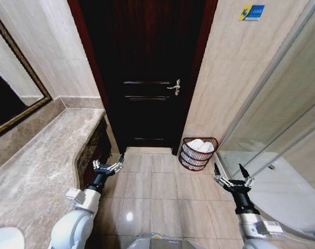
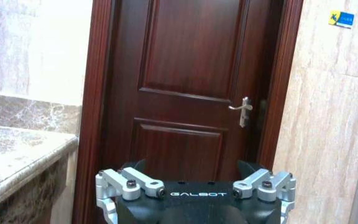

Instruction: Discard the used towel into the hamper.

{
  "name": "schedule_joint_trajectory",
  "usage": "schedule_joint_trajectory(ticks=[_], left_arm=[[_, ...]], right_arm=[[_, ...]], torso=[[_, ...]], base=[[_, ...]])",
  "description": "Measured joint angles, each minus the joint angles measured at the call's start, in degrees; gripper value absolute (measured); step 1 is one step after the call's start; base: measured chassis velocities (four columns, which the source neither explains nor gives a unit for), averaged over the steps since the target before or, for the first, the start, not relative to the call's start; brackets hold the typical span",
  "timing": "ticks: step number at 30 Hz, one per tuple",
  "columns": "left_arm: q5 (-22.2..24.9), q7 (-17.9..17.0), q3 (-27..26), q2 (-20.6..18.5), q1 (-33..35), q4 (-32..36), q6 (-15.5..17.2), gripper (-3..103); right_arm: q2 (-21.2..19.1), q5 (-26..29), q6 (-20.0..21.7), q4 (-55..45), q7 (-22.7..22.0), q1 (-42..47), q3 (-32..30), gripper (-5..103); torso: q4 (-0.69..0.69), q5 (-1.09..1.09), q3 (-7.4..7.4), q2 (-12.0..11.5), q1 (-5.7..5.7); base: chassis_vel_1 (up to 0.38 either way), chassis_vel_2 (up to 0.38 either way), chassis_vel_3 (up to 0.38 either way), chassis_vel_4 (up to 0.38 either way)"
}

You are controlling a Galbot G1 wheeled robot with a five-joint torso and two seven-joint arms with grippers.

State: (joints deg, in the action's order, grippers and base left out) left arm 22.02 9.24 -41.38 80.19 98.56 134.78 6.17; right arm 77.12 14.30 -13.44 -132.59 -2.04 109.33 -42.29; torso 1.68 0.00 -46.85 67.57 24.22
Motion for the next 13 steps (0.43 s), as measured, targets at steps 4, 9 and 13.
schedule_joint_trajectory(ticks=[4, 9, 13], left_arm=[[0.0, 0.0, 0.0, 0.0, 0.0, 0.0, 0.0, 99], [0.0, 0.0, 0.0, 0.0, 0.0, 0.0, 0.0, 99], [0.0, 0.0, 0.0, 0.0, 0.0, 0.0, 0.0, 99]], right_arm=[[0.0, 0.0, 0.0, 0.0, 0.0, 0.0, 0.0, 100], [0.0, 0.0, 0.0, 0.0, 0.0, 0.0, 0.0, 100], [0.0, 0.0, 0.0, 0.0, 0.0, 0.0, 0.0, 100]], torso=[[0.00, 0.00, 0.00, 0.0, 0.00], [0.00, 0.00, 0.00, 0.0, 0.00], [0.00, 0.00, 0.00, 0.0, 0.00]], base=[[0.000, 0.000, 0.000, 0.000], [0.000, 0.000, 0.000, 0.000], [0.000, 0.000, 0.000, 0.000]])
